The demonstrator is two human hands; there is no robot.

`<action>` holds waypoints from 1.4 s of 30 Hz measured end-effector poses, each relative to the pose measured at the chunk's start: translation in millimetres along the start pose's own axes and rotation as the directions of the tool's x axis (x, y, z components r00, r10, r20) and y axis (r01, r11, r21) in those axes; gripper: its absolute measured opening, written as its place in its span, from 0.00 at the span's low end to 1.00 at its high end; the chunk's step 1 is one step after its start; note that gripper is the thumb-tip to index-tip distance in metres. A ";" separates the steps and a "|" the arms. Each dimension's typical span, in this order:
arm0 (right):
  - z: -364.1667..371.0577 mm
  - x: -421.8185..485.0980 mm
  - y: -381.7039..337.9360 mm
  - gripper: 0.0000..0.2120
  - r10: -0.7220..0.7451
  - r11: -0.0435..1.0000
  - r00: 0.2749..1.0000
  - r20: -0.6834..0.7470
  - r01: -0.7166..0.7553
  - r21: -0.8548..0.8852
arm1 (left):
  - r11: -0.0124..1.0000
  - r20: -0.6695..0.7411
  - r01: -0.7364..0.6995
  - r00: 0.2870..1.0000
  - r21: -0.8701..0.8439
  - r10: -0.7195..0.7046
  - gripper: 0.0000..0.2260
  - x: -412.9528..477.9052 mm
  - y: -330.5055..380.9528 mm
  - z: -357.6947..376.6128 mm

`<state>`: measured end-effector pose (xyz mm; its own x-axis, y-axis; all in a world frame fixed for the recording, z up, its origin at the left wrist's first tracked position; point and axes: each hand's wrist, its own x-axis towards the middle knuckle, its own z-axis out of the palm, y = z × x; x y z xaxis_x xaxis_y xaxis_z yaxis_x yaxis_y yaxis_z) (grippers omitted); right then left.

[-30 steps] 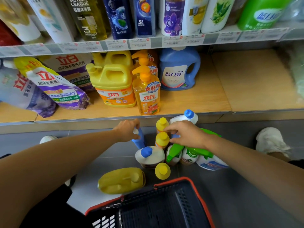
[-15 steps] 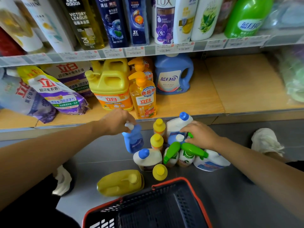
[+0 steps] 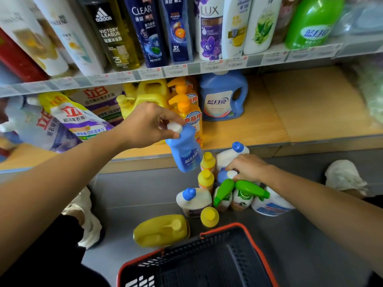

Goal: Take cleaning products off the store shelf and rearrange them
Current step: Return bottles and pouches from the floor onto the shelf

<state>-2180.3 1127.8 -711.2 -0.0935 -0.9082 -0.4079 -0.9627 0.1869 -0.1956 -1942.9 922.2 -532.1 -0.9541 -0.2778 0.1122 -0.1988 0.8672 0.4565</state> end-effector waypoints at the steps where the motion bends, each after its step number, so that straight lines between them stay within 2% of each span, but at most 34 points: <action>1: -1.2 0.5 -1.6 0.10 -0.008 1.000 1.000 0.007 0.008 -0.006 | 1.000 -0.015 -0.006 1.000 0.000 0.006 0.15 3.1 3.6 -0.7; 3: -4.1 1.5 -4.3 0.04 -0.024 1.000 0.999 0.027 0.024 0.005 | 1.000 -0.044 0.003 0.999 -0.014 -0.004 0.15 8.1 9.4 0.0; 7: -5.8 -3.5 -3.2 0.13 0.001 1.000 0.999 0.053 -0.002 0.018 | 1.000 -0.068 -0.006 0.998 -0.015 0.005 0.15 14.5 18.7 3.4; 9: -6.0 -8.9 0.8 0.11 -0.011 1.000 0.999 0.040 0.010 0.023 | 1.000 -0.084 -0.025 0.996 -0.001 0.025 0.15 18.8 24.9 2.7; 15: -22.9 -33.1 6.2 0.06 -0.062 0.997 0.996 -0.069 0.065 0.043 | 0.997 -0.130 -0.066 0.989 0.026 0.069 0.14 40.6 45.5 1.8; 20: -63.9 -62.4 8.5 0.03 -0.092 0.981 0.966 -0.241 0.130 0.146 | 0.994 -0.151 -0.105 0.982 0.041 0.110 0.14 64.4 49.9 3.5; 22: -86.1 -73.2 9.1 0.06 -0.070 0.981 0.952 -0.296 0.119 0.150 | 0.987 -0.138 -0.144 0.979 0.077 0.153 0.14 74.7 49.8 9.1; 25: -121.1 -85.0 12.0 0.02 -0.058 0.987 0.928 -0.368 0.108 0.117 | 0.970 -0.110 -0.179 0.974 0.166 0.199 0.13 91.5 44.7 22.6; 29: -166.6 -92.3 16.3 0.04 -0.034 0.995 0.884 -0.467 0.073 0.064 | 0.960 -0.048 -0.194 0.977 0.203 0.208 0.13 111.3 34.1 42.8; 38: -214.5 -90.9 53.9 0.05 0.026 0.998 0.822 -0.569 0.007 0.056 | 0.958 0.089 -0.130 0.990 0.254 0.111 0.14 134.4 13.5 74.9; 42: -201.8 -66.7 62.9 0.06 0.085 0.996 0.846 -0.526 -0.079 0.033 | 0.964 0.078 -0.086 0.995 0.251 0.068 0.16 138.6 10.5 80.4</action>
<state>-2285.8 1124.6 -516.3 -0.2940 -0.9498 0.1070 -0.9434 0.2704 -0.1919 -2095.2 926.1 -582.7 -0.9799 -0.1852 0.0740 -0.1664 0.9637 0.2089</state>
